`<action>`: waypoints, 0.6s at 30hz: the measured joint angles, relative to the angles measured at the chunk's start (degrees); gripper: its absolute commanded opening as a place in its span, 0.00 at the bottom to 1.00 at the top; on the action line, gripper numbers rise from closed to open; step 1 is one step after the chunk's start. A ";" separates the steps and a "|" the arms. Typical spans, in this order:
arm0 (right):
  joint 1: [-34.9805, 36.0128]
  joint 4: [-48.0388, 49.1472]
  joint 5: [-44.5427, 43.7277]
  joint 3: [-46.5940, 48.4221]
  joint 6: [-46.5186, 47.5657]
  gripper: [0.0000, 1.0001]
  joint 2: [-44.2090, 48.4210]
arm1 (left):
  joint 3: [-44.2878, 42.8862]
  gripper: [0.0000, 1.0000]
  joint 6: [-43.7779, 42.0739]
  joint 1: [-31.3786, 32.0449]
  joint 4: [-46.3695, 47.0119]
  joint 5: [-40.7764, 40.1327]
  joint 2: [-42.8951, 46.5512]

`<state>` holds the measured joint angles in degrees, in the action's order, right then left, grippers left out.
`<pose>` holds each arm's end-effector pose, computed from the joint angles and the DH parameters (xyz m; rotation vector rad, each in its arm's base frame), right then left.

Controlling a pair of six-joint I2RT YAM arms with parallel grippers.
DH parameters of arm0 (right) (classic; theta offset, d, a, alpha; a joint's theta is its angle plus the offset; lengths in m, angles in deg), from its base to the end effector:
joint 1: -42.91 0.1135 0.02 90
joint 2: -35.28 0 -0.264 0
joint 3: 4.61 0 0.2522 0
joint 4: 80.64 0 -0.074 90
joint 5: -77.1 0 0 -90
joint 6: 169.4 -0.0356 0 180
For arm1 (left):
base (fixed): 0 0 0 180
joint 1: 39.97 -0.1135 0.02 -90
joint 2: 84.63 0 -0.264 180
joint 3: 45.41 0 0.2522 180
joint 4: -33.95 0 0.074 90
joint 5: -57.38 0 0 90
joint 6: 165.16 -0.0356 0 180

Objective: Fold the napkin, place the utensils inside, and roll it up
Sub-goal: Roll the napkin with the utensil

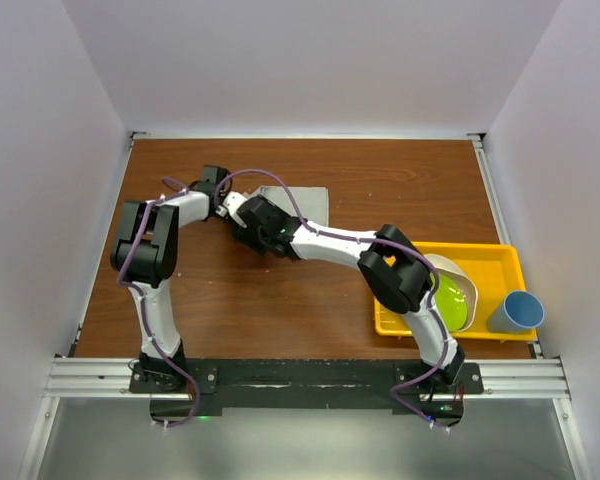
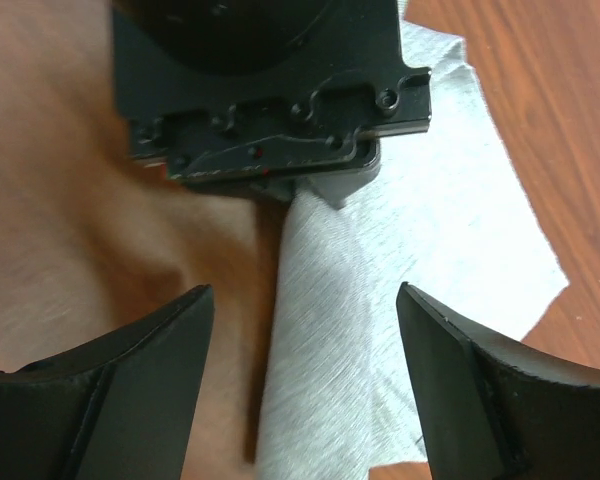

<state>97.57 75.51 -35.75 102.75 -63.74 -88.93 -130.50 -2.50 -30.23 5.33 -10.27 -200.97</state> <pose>0.2952 0.3923 0.1891 -1.1037 1.9224 -0.0824 0.3983 -0.0821 0.1268 -1.3595 2.5126 -0.9298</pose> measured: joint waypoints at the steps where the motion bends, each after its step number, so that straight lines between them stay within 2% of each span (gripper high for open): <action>1: -0.02 0.70 -0.44 0.02 0.22 0.73 -0.48 | -0.22 0.00 0.00 0.07 -0.33 -0.11 -0.02; 7: -0.22 2.49 -1.88 0.46 0.83 0.67 -4.66 | -1.60 0.00 0.20 0.09 -2.58 -0.04 -0.59; 9: -0.28 2.80 -2.34 0.92 0.83 0.59 -4.96 | -2.12 0.00 0.17 0.04 -3.50 -0.02 -0.76; 10: -0.28 2.84 -2.62 1.05 0.79 0.53 -5.11 | -2.29 0.00 0.17 0.04 -3.80 -0.02 -0.79; 11: -0.33 2.84 -3.04 1.31 0.66 0.39 -5.42 | -2.43 0.00 0.17 0.04 -4.17 -0.07 -0.81; 14: -0.44 2.82 -3.63 2.21 -0.09 0.19 -6.73 | -2.73 0.00 0.02 -0.04 -5.05 -0.04 -0.87; 15: -0.55 2.86 -4.15 2.38 -0.24 0.09 -7.08 | -2.91 0.00 -0.28 -0.09 -5.46 -0.07 -0.87; 18: -0.66 2.47 -4.66 2.60 -0.85 0.00 -7.10 | -3.26 0.00 -1.03 -0.09 -5.95 -0.22 -0.87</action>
<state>96.91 77.98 -40.40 105.35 -64.59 -96.03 -133.76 -3.53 -30.32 -0.61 -10.49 -201.84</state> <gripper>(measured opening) 0.124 0.186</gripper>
